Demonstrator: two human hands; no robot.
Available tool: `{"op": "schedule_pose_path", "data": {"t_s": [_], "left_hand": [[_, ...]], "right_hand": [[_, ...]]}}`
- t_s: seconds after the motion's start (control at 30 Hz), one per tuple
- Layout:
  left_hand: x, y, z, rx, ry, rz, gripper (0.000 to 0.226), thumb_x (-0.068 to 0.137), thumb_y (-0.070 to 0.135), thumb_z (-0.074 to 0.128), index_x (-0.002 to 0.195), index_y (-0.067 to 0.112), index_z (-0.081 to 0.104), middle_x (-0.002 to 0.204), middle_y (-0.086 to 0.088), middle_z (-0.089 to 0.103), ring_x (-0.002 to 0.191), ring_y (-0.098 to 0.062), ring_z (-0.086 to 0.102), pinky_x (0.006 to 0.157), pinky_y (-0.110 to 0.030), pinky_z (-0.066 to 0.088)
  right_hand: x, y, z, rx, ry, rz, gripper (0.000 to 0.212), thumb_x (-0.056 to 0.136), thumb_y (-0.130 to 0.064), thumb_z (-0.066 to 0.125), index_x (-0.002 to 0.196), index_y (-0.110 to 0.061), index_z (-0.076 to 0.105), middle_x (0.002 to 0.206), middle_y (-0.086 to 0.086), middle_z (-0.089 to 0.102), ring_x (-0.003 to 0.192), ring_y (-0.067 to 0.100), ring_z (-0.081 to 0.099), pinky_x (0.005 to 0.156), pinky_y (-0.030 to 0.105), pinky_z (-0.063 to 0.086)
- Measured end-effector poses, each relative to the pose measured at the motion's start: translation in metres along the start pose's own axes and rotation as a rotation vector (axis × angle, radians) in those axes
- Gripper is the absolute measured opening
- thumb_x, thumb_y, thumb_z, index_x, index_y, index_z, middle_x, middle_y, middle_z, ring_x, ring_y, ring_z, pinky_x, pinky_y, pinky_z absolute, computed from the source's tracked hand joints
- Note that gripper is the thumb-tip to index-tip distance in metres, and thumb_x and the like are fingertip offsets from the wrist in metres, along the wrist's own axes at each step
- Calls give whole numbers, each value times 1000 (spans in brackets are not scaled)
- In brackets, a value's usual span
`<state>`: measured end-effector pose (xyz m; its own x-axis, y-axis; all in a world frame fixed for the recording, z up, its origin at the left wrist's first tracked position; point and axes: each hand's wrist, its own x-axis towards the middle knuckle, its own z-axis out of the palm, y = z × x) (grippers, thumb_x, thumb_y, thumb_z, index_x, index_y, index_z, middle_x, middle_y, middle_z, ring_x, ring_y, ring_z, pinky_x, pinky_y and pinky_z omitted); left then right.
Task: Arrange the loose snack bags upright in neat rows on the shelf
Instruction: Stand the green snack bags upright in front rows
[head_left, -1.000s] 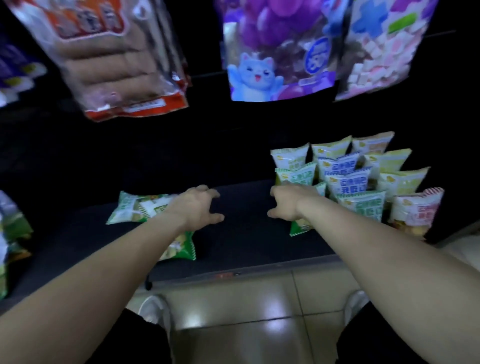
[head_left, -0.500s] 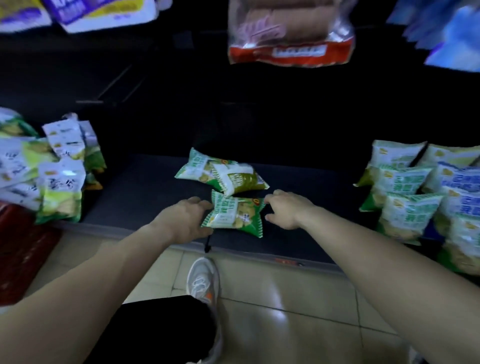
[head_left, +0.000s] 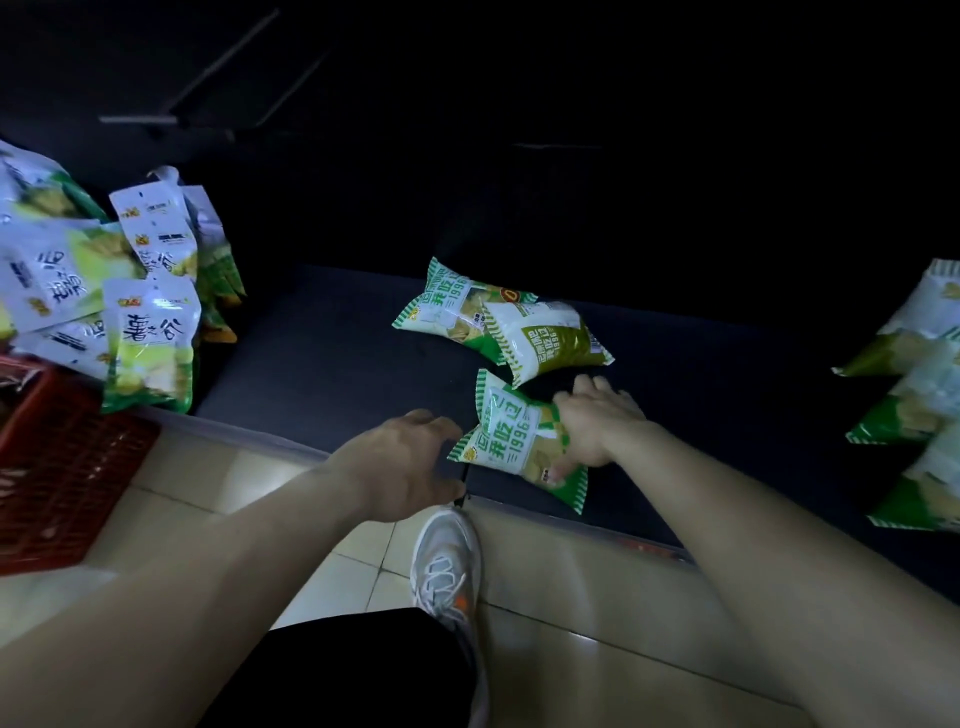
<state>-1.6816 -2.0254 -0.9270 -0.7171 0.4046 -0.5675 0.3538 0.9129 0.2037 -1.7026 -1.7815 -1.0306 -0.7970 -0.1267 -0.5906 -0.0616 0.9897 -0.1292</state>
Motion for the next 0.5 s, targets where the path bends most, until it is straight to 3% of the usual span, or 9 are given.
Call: {"op": "schedule_pose_path", "data": {"t_s": [0.13,0.2,0.3,0.5], "left_hand": [[2,4,-2,16,-7,-5,69,88,52,61,147,30,35,153,-3,32,135,-23,38,106,-34,36],[2,6,-4,32,-6,-10,69,87,52,62,146,29,35,153,-2,33,134,-23,39,106,-34,36],[3,10,-10,54,6,-24,71,86,53,63,147,30,34,153,-4,32,134,-25,39,106,-35,36],[-4,46,-31,0,94,48,80,81,55,68,147,27,33,149,-3,37,132,-23,42,106,-38,39]], "right_hand": [[-12,-3,12,128,19,-30,98,54,-65,84,127,-20,38,123,3,43,112,24,50,87,41,46],[-21,-2,16,122,49,-35,95,53,-66,84,123,-20,37,114,0,54,104,23,58,77,38,43],[-44,10,11,108,119,-36,93,49,-68,83,118,-25,37,105,-4,58,98,21,59,79,40,39],[-134,54,-35,226,212,-24,105,44,-74,79,131,-38,33,108,-15,55,97,11,55,76,35,38]]}}
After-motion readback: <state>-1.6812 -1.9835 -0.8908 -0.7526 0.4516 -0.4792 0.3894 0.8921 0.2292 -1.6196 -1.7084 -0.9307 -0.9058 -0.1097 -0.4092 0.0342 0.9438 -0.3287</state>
